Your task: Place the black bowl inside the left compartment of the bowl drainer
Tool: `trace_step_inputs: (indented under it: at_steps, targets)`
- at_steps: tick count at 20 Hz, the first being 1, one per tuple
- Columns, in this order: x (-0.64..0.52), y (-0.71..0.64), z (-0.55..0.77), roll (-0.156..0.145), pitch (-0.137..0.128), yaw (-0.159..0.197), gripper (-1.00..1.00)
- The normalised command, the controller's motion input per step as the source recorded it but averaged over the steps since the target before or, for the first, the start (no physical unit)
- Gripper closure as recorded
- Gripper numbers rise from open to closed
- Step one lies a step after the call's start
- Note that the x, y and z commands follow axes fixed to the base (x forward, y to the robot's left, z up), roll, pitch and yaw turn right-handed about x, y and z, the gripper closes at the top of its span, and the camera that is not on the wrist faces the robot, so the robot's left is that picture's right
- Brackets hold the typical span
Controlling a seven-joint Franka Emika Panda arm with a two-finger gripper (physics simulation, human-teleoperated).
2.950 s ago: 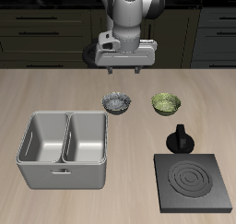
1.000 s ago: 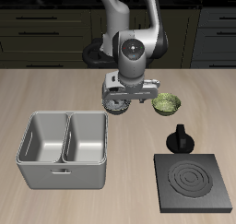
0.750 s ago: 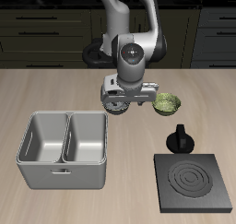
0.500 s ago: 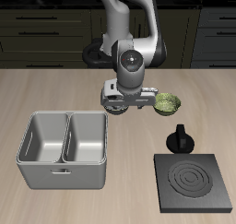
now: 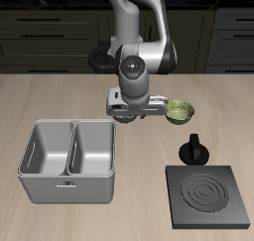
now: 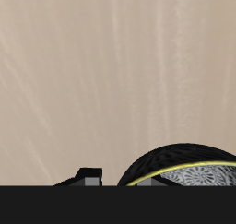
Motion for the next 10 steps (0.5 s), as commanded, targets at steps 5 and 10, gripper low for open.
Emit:
trace_step_inputs:
  at_steps: [5,10]
  targets:
    - [-0.03,0.00,0.07,0.005,-0.013,-0.006,1.00]
    - [-0.04,-0.03,0.18,-0.007,-0.045,0.012,1.00]
